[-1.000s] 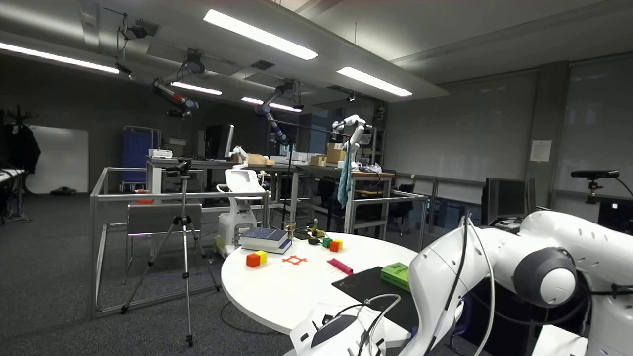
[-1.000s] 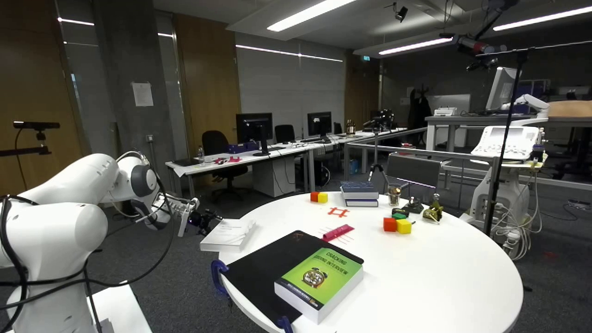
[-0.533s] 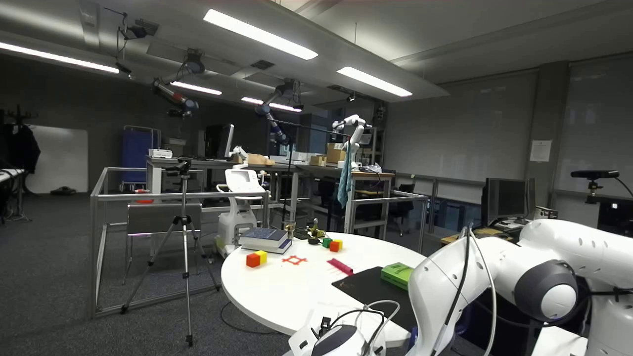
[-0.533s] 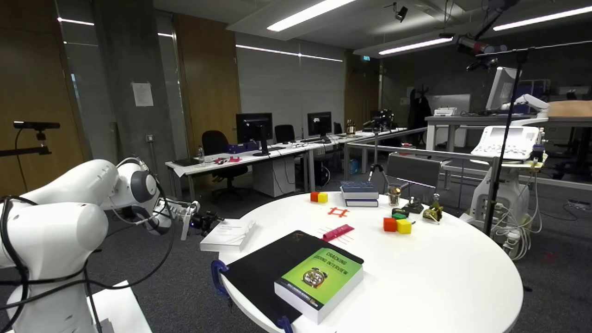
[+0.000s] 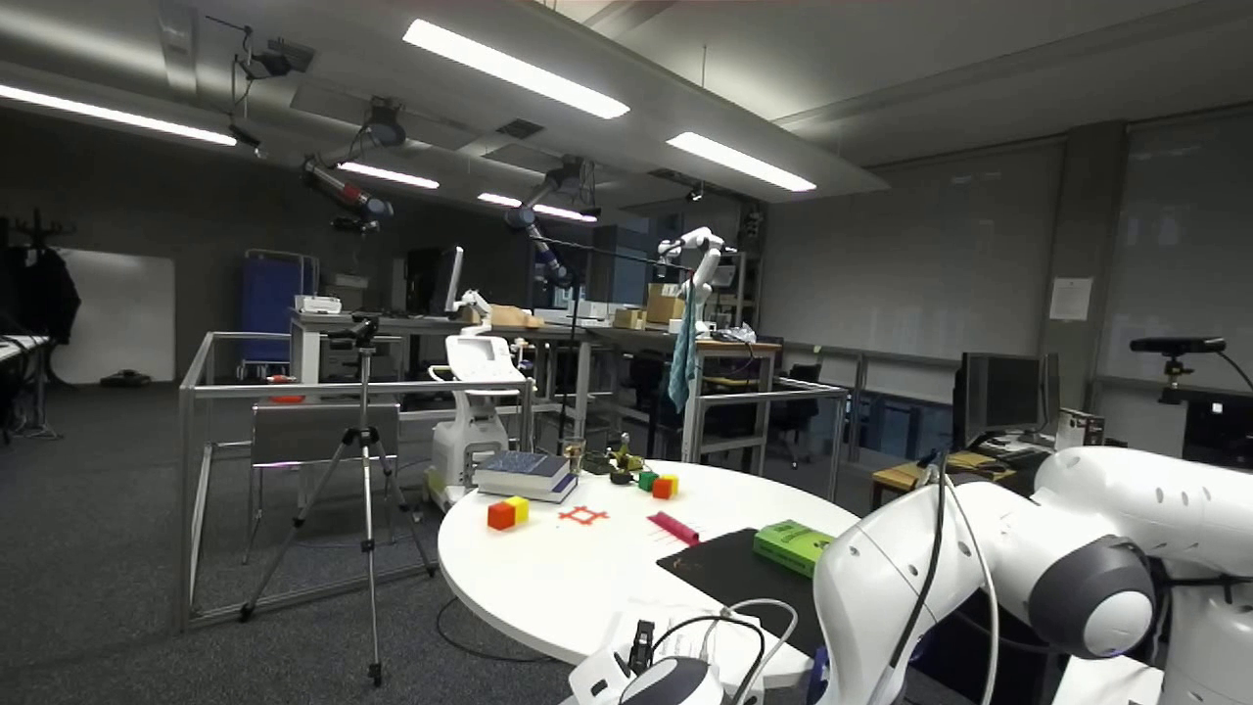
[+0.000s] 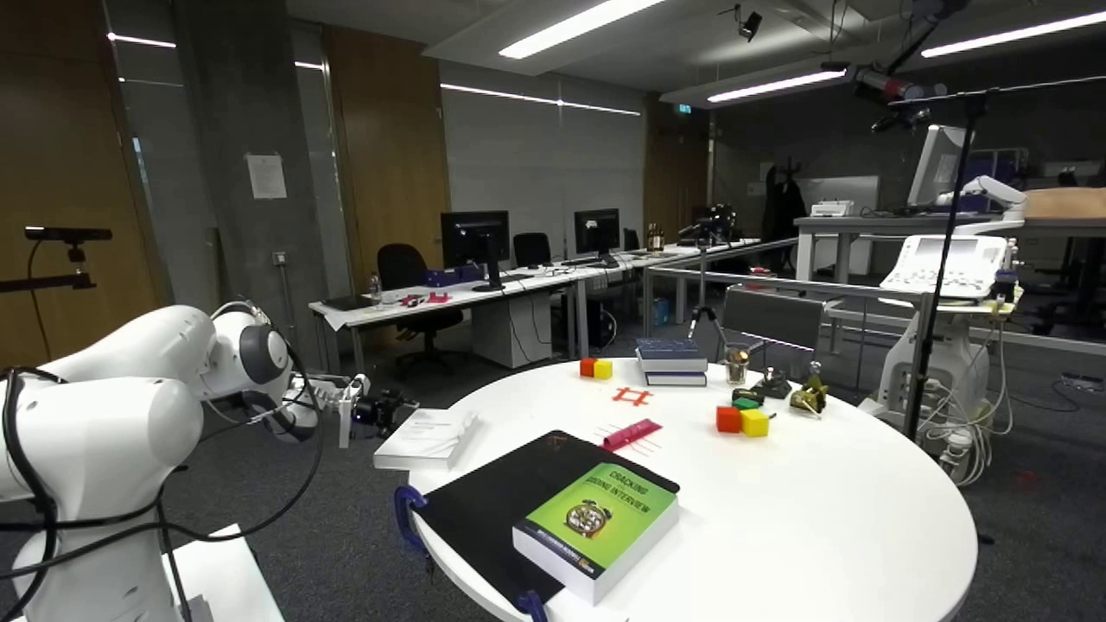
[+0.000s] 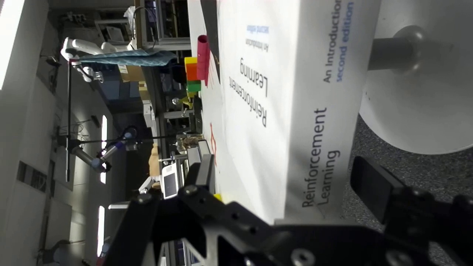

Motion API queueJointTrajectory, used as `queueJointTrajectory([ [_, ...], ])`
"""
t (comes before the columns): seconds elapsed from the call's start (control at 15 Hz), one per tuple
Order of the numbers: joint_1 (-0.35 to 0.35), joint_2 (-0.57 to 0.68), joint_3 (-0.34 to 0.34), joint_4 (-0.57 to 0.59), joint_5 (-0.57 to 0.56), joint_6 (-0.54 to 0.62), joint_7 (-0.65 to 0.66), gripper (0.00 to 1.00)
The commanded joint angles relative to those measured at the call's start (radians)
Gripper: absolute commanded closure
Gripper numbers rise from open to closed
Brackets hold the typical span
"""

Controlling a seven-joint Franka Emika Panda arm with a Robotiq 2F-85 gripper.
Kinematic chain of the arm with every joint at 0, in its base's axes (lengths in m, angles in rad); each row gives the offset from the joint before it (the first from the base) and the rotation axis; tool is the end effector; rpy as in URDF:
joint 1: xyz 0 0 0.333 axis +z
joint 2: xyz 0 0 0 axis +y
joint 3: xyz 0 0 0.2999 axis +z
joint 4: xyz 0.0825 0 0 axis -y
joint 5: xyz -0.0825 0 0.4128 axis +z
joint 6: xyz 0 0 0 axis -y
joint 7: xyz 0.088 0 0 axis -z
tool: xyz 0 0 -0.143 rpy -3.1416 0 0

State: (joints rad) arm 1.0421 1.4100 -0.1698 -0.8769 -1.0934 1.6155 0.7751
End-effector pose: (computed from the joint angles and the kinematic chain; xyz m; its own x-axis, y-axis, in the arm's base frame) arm 0.5251 0.5035 0.0079 0.7482 0.6605 0.0624 0.1022 -0.2077 0.9728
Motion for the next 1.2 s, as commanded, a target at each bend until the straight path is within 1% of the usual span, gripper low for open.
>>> queueJointTrajectory([
  [0.0,0.028,0.036,-0.039,0.048,-0.023,-0.068,-0.001,0.00],
  [0.8,0.028,0.061,-0.033,0.056,0.008,-0.168,0.025,0.00],
  [0.93,0.019,0.061,-0.020,0.059,0.021,-0.167,0.026,0.00],
  [1.0,0.020,0.045,-0.021,0.021,0.007,-0.128,0.017,0.00],
  [1.13,0.020,0.046,-0.020,0.021,0.010,-0.128,0.017,0.00],
])
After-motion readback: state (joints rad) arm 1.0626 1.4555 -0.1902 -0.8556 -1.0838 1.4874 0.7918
